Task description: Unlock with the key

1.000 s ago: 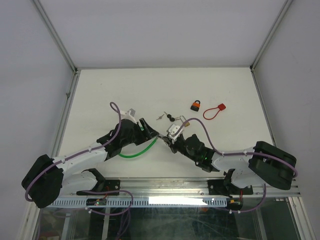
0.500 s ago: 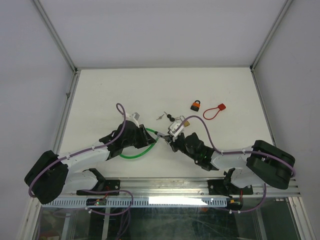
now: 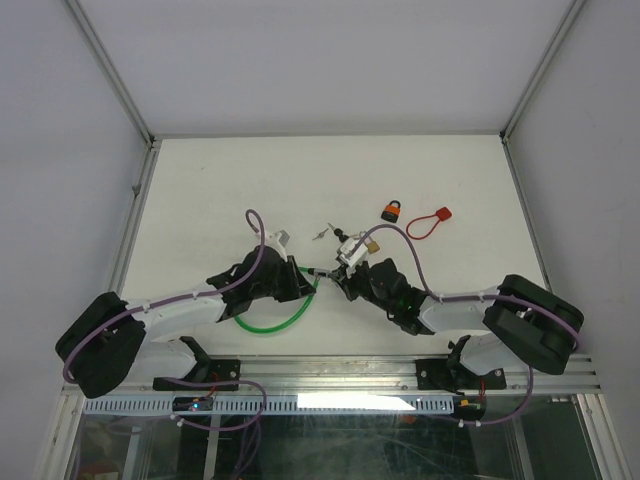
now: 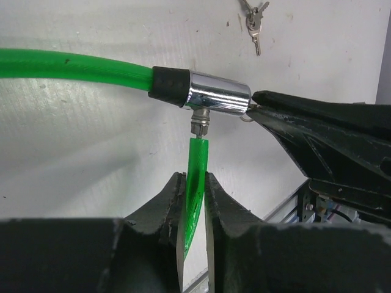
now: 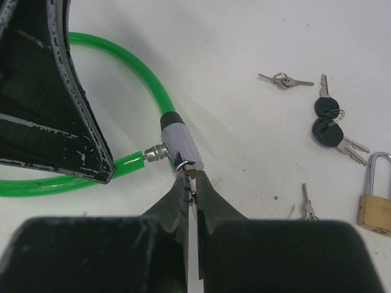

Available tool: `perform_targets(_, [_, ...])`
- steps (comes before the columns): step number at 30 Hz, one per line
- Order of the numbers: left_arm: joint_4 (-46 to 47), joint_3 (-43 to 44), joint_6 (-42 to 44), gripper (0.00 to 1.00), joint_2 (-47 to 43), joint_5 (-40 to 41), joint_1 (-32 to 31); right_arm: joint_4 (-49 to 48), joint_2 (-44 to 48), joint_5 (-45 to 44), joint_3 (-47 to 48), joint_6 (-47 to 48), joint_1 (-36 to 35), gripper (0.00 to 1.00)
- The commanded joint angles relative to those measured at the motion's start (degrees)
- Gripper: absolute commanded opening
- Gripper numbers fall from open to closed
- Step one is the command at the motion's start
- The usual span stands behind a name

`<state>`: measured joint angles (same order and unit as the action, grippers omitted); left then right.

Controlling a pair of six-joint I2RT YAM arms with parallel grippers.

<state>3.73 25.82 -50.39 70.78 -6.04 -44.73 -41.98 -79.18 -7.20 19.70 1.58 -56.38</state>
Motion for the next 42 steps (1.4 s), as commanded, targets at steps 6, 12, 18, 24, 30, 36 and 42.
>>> perform_targets(6, [-7.32,-0.47,3.5,0.0,-3.09,-3.18,-6.97,-6.72,-1.22,1.51,5.87,-1.15,7.13,0.0])
perform_targets(12, [-8.42,-0.91,4.86,0.0,-6.94,-2.55,-8.18,-7.42,-4.5,2.83,6.77,-0.64,8.53,0.0])
perform_targets(18, [-13.24,0.46,5.86,0.0,-6.88,-1.93,-8.21,-6.7,-3.19,0.89,4.56,-1.58,12.15,0.0])
perform_targets(24, [-22.69,5.17,3.78,0.0,-6.62,11.46,-8.14,-1.28,1.68,5.52,3.2,-3.51,12.84,0.0])
perform_targets(30, [-32.37,10.71,-0.49,0.06,-3.33,27.15,-5.9,0.13,3.0,7.57,3.19,-5.21,9.72,0.0])
perform_targets(36, [-32.34,10.79,-1.2,0.23,-1.86,30.25,4.03,-3.9,-3.46,3.95,7.85,-7.14,7.41,0.0])
perform_targets(42, [-28.14,10.52,-1.25,0.52,-4.55,30.67,9.02,-10.85,-13.7,-0.57,13.02,-13.53,5.85,0.0])
